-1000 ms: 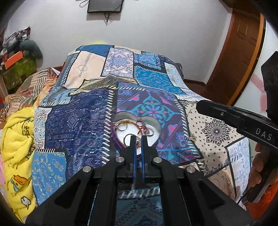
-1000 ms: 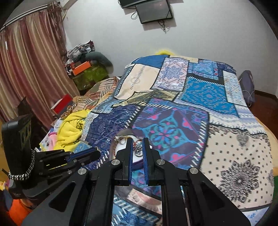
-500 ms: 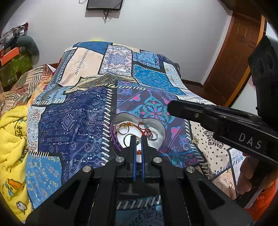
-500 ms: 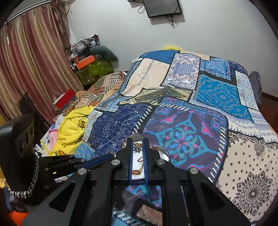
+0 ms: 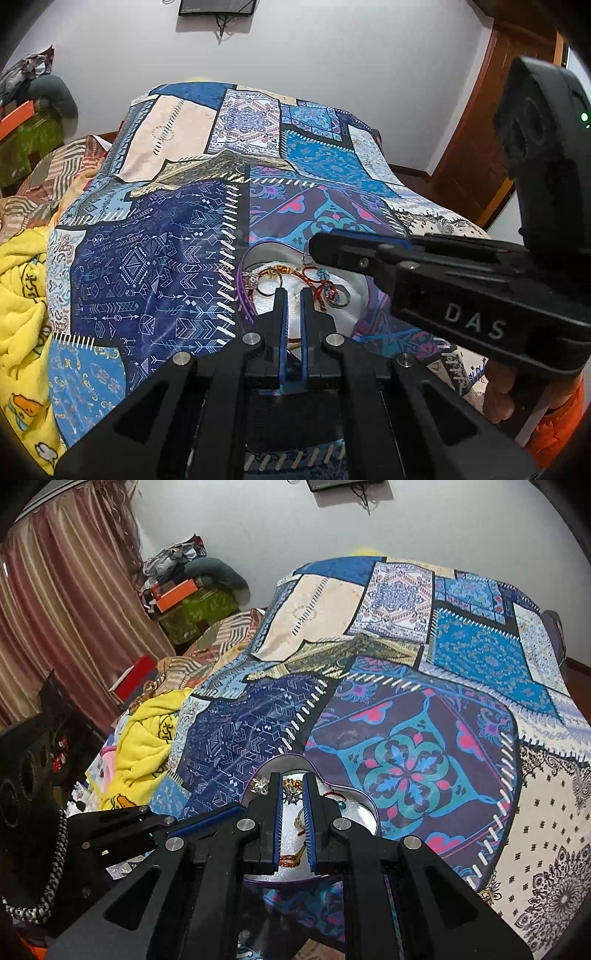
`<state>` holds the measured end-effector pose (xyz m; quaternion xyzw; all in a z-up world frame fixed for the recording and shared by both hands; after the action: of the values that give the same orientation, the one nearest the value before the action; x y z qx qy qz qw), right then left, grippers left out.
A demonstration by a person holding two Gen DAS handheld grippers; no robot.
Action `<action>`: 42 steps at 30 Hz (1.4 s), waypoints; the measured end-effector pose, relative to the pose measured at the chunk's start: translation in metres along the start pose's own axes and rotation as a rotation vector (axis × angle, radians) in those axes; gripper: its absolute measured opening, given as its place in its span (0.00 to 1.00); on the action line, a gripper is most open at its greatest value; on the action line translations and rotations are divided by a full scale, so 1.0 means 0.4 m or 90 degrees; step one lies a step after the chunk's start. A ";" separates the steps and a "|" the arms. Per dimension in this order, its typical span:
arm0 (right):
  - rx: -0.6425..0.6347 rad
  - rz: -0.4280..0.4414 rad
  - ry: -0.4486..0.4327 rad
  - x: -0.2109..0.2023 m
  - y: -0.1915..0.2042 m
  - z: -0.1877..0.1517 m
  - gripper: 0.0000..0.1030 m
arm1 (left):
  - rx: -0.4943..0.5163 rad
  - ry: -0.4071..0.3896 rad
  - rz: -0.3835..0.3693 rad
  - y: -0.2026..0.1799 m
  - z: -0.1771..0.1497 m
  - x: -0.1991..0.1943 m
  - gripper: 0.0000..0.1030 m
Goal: Organize jewelry
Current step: 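Open the left tool over the heart tin while the right tool releases its gold ring there, then move the right tool to the last gold ring on the quilt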
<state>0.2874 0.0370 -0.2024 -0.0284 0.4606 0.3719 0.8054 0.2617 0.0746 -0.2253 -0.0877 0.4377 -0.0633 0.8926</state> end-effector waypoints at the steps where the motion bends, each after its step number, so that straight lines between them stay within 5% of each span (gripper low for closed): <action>1: -0.001 0.001 0.003 0.003 0.000 -0.001 0.09 | -0.001 0.000 0.000 0.002 0.000 0.002 0.03; 7: -0.007 -0.002 0.006 0.003 0.009 -0.004 0.09 | 0.008 0.006 0.002 0.002 -0.008 0.004 0.03; 12: -0.010 -0.006 0.011 -0.004 0.008 -0.001 0.13 | 0.008 0.011 0.009 0.004 -0.012 0.003 0.14; 15: -0.014 -0.014 0.002 -0.019 0.008 -0.001 0.20 | 0.005 0.009 0.012 0.006 -0.010 -0.003 0.14; 26: -0.011 -0.046 -0.033 -0.112 -0.013 -0.010 0.21 | 0.010 -0.010 0.031 -0.015 0.005 -0.063 0.15; 42: 0.051 -0.123 -0.073 -0.278 -0.170 -0.072 0.21 | 0.048 -0.039 0.030 -0.150 0.027 -0.132 0.15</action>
<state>0.2759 -0.0869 -0.1544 -0.0190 0.4236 0.2751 0.8629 0.2357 0.0273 -0.1655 -0.0455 0.4092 -0.0558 0.9096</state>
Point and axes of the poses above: each gripper's, at about its wrist camera, not at the fingertips, and x roughly the way its jaws point, y to its left, z to its top, the point moved 7 cm from there along x, roughly the way its jaws point, and after that the axes turned 6 degrees about y, right-handed, at the moved point
